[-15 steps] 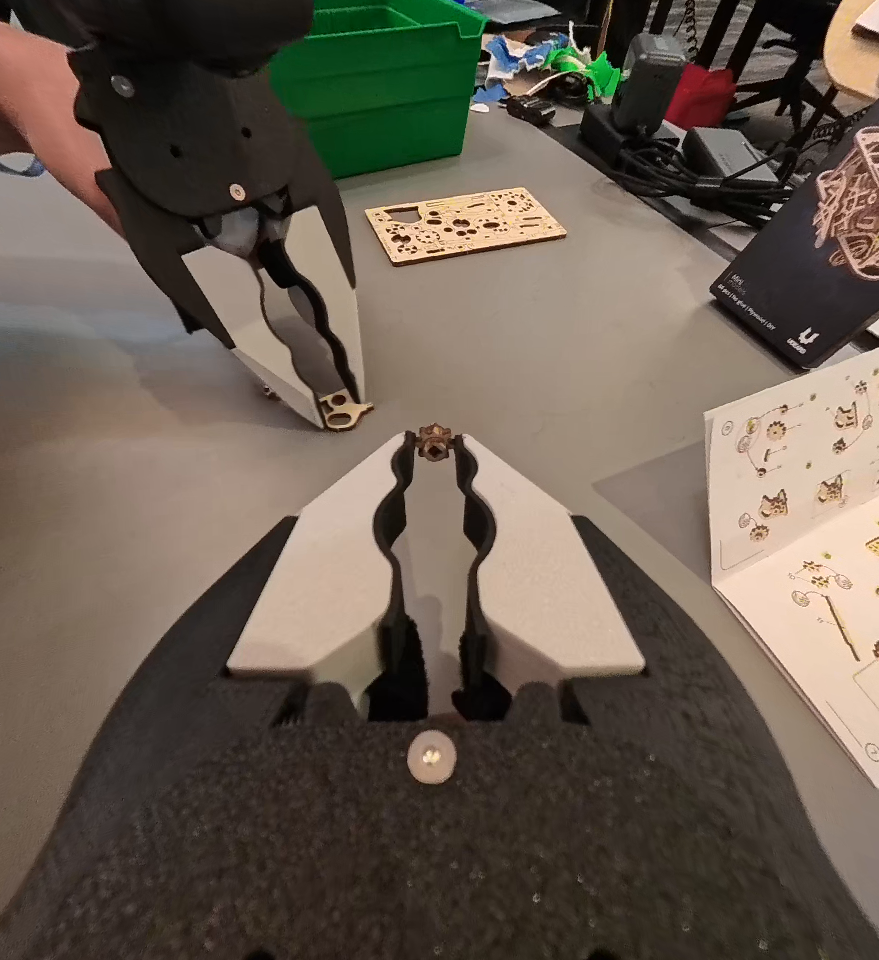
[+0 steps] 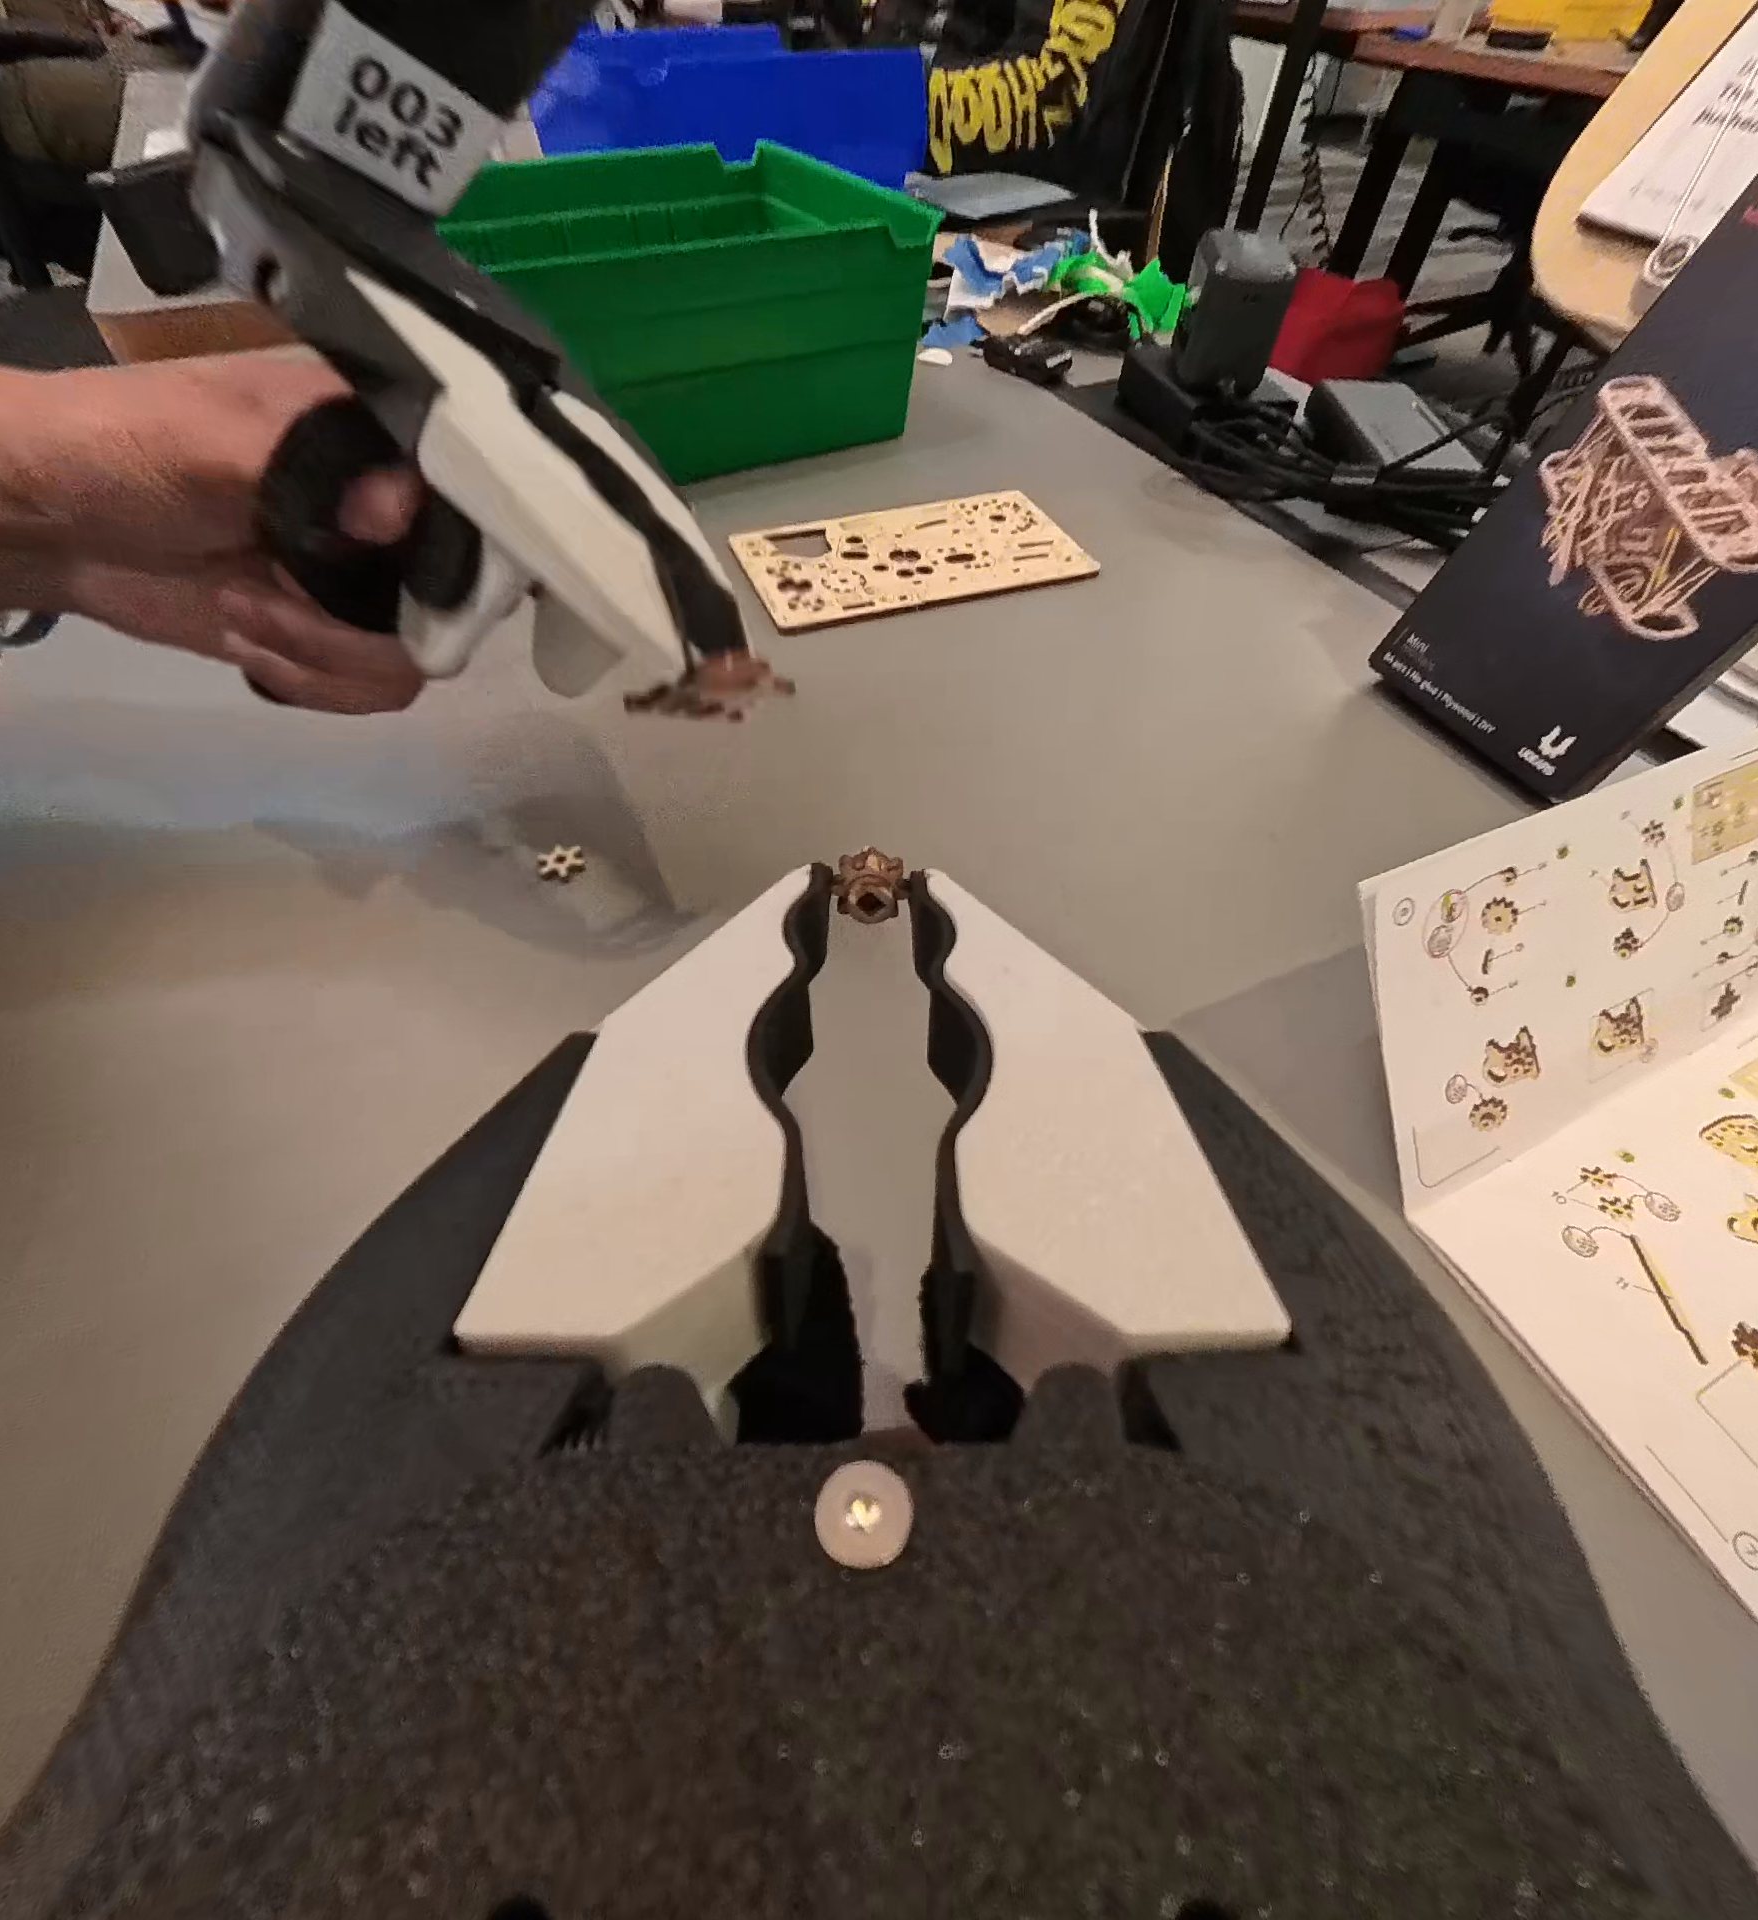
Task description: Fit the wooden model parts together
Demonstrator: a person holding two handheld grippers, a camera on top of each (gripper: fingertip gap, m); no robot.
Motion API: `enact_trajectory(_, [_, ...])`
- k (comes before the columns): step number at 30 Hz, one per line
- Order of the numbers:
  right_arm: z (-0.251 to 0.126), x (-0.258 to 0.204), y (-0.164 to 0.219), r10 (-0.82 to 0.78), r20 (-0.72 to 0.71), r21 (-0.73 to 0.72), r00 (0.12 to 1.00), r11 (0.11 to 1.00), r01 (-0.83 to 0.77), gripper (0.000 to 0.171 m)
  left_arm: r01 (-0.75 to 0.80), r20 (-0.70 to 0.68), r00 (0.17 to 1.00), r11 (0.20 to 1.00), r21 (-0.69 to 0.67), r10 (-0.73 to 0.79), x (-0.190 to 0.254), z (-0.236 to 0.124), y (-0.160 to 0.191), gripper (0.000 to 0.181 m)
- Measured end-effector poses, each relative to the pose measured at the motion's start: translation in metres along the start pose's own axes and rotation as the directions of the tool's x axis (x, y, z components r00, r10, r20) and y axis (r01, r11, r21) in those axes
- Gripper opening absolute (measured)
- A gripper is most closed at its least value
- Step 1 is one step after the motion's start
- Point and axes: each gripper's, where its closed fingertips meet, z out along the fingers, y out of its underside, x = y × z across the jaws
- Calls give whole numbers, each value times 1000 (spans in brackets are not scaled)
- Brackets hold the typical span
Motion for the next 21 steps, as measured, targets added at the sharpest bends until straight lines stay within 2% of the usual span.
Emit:
enact_trajectory(2, [-1, 2, -6, -16, -20, 33, 1000, 999, 17, 15, 193, -176, 970, 972, 133, -168, 15, -7, -23, 21])
enact_trajectory(4, [-3, 4, -13, -14, -43, 71, 999, 997, 17, 15, 378, -354, 888, 905, 196, -295, 23, -17, -41, 21])
enact_trajectory(7, [-2, 1, -14, 0, -34, 33, 999, 999, 1, 15, 518, -484, 797, 822, 239, -362, 21, -27, -54, 21])
enact_trajectory(12, [-3, -4, -24, -43, -55, 60, 998, 997, 46, 15, 622, -588, 705, 744, 244, -396, 23, -35, -64, 21])
enact_trajectory(16, [1, -21, -39, -84, -34, 110, 996, 990, 87, 15, 628, -576, 705, 741, 237, -414, 24, -31, -61, 21])
enact_trajectory(18, [9, -27, -30, -133, -41, 44, 990, 990, 135, 15, 626, -569, 708, 744, 232, -419, 26, -29, -60, 21])
enact_trajectory(21, [21, -30, 12, -176, 1, -154, 984, 972, 174, 15, 622, -543, 721, 748, 232, -431, 25, -29, -57, 21])
